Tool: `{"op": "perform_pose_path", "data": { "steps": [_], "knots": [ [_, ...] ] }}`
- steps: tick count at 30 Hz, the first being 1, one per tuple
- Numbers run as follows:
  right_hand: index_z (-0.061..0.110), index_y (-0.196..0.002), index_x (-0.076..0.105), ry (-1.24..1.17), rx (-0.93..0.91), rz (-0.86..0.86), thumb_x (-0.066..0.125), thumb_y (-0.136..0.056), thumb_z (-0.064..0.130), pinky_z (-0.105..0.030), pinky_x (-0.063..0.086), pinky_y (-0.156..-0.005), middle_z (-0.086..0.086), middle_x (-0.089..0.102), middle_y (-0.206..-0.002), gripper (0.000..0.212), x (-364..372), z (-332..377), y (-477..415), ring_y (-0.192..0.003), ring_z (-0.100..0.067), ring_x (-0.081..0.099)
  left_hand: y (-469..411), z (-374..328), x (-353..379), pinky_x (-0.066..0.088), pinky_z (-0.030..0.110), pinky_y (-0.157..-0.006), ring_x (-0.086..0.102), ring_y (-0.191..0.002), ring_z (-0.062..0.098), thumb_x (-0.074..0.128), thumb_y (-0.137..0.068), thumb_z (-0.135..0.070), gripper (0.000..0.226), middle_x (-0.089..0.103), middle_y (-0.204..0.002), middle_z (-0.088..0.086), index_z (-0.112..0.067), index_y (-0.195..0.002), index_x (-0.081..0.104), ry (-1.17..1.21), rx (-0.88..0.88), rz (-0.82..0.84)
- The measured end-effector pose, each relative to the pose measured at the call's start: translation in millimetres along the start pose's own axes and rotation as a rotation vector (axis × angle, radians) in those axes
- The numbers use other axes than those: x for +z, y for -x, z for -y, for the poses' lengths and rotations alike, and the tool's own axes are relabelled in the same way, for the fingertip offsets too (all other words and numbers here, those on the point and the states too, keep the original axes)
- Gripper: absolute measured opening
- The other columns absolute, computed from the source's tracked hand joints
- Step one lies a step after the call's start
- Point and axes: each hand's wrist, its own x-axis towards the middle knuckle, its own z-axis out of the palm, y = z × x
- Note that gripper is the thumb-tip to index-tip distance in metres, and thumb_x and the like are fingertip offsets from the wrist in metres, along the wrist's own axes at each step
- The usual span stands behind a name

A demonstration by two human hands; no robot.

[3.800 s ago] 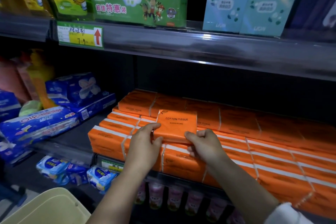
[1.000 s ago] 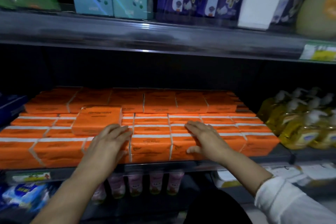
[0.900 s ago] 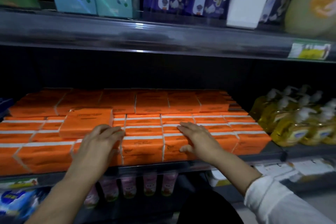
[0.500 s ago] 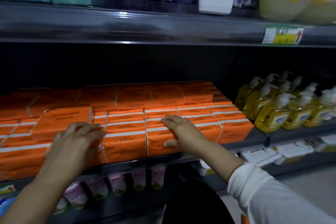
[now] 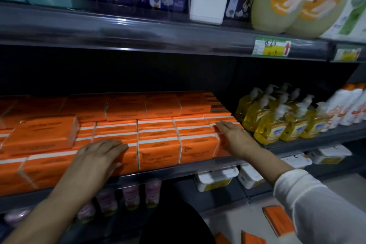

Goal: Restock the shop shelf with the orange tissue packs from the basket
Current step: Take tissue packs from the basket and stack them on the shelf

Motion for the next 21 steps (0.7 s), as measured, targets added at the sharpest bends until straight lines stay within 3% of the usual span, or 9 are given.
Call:
{"op": "perform_pose_path", "data": {
  "steps": [10,21],
  "knots": [
    [0.019,-0.144,0.034,-0.103,0.017,-0.122,0.047,-0.086,-0.002,-0.035,0.031,-0.109,-0.006,0.028,-0.153,0.063,18.3,-3.3,-1.5,-0.138,-0.025,0.031,-15.4,-4.6,25.5,0.056,0.048,-0.068,0.067,-0.084,0.034,0.086,-0.055,0.002,0.047,0.071,-0.094,0.004,-0.015,-0.097,0.073,0.091,-0.115,0.045],
    [0.017,-0.145,0.032,-0.081,0.004,-0.073,0.047,-0.086,-0.001,-0.036,0.028,-0.111,-0.007,0.028,-0.153,0.063,10.4,-1.3,4.0,-0.14,-0.025,0.027,-13.0,-12.9,22.1,0.055,0.046,-0.064,0.065,-0.082,0.036,0.084,-0.058,0.0,0.045,0.068,-0.094,0.008,-0.012,-0.1,0.071,0.029,-0.102,0.04]
  ]
}}
